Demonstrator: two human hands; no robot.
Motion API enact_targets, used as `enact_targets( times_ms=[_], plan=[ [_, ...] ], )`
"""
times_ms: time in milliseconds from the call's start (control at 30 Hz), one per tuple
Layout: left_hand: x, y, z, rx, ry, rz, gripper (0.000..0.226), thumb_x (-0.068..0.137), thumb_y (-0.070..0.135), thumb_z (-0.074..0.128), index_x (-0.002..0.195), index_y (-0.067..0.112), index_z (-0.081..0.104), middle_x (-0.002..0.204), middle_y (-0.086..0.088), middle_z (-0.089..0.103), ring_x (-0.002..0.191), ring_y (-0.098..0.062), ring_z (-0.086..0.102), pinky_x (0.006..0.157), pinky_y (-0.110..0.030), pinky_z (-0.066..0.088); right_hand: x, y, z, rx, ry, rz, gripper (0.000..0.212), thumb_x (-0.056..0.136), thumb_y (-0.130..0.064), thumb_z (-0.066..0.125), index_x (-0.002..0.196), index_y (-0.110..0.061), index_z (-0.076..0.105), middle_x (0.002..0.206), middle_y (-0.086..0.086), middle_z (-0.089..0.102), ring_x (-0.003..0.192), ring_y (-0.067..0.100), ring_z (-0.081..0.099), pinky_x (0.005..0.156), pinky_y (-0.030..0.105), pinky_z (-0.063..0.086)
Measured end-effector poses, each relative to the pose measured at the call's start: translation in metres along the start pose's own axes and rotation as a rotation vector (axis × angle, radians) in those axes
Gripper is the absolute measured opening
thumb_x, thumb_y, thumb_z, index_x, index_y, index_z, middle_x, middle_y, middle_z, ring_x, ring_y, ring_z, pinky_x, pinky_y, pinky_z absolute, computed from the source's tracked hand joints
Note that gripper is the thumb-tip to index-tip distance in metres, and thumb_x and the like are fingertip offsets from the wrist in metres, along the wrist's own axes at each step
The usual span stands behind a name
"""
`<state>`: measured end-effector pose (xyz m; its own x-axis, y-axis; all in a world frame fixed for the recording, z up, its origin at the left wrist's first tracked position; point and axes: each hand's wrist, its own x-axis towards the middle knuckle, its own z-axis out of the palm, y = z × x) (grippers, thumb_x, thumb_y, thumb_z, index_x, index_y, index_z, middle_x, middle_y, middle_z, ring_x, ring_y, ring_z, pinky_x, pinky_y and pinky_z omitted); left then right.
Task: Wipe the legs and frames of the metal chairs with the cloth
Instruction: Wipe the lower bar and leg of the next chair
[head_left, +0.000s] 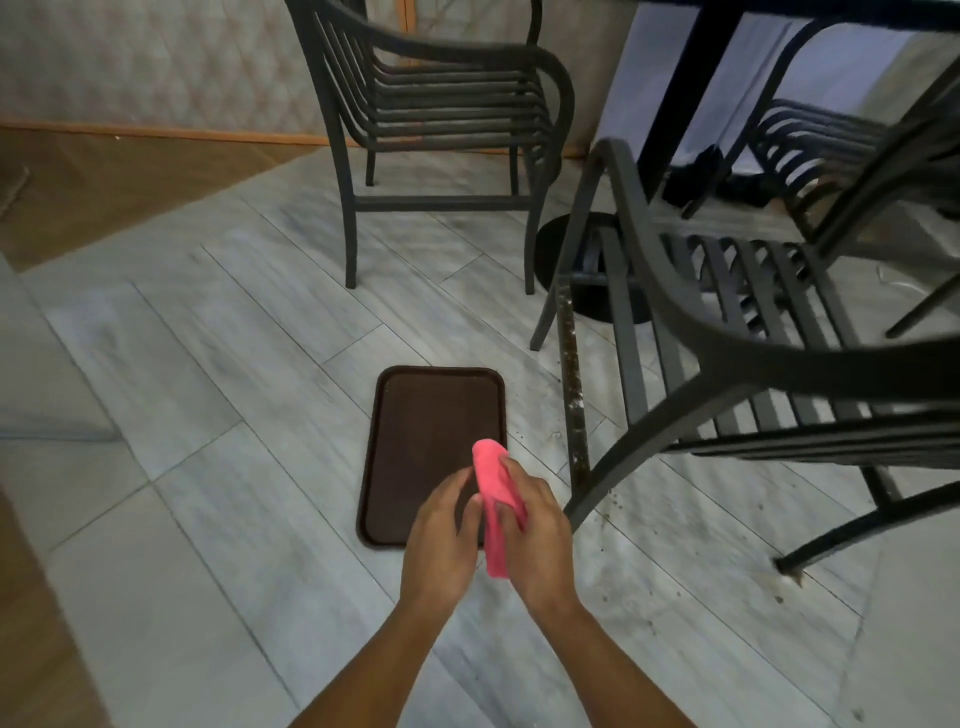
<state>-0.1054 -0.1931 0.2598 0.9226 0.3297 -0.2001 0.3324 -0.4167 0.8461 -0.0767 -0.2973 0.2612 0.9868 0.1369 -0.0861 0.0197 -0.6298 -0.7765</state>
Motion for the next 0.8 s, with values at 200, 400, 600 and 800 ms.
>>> enact_targets(
  times_ms=[200,400,600,800],
  plan=[
    [0.022,0.059,-0.055,0.152,-0.078,0.003,0.045,0.097,0.039,0.039,0.142,0.031,0.036,0.147,0.011,0.037,0.138,-0.01,0.03,0.113,-0.037,0.031,0.028,-0.07,-0.029,-0.005,0.051,0.029,0.045,0.095,-0.018,0.049,0.139,-0.023,0.04,0.131,0.0,0.052,0.115,0.015,0.052,0.094,0.029,0.048],
    [0.077,0.101,-0.078,0.158,-0.142,0.058,0.046,0.097,0.036,0.041,0.142,0.029,0.035,0.15,0.011,0.032,0.141,-0.007,0.02,0.117,-0.03,0.02,0.077,-0.101,-0.044,0.036,0.109,0.117,0.046,0.095,-0.015,0.048,0.139,-0.025,0.039,0.131,-0.006,0.048,0.109,0.002,0.045,0.092,0.017,0.039],
    [0.153,0.114,-0.078,0.214,-0.265,0.118,0.046,0.097,0.037,0.041,0.142,0.031,0.033,0.15,0.013,0.03,0.141,-0.003,0.017,0.114,-0.022,0.016,0.141,-0.101,-0.033,0.084,0.21,0.225,0.05,0.093,-0.008,0.049,0.139,-0.025,0.038,0.124,-0.004,0.052,0.102,0.002,0.047,0.086,0.016,0.04],
    [0.227,0.123,-0.072,0.28,-0.394,0.192,0.047,0.097,0.036,0.042,0.143,0.028,0.035,0.15,0.011,0.033,0.141,-0.005,0.02,0.116,-0.028,0.019,0.189,-0.103,-0.029,0.099,0.248,0.315,0.047,0.094,-0.008,0.046,0.139,-0.024,0.04,0.126,-0.007,0.048,0.11,0.002,0.045,0.088,0.014,0.034]
  ],
)
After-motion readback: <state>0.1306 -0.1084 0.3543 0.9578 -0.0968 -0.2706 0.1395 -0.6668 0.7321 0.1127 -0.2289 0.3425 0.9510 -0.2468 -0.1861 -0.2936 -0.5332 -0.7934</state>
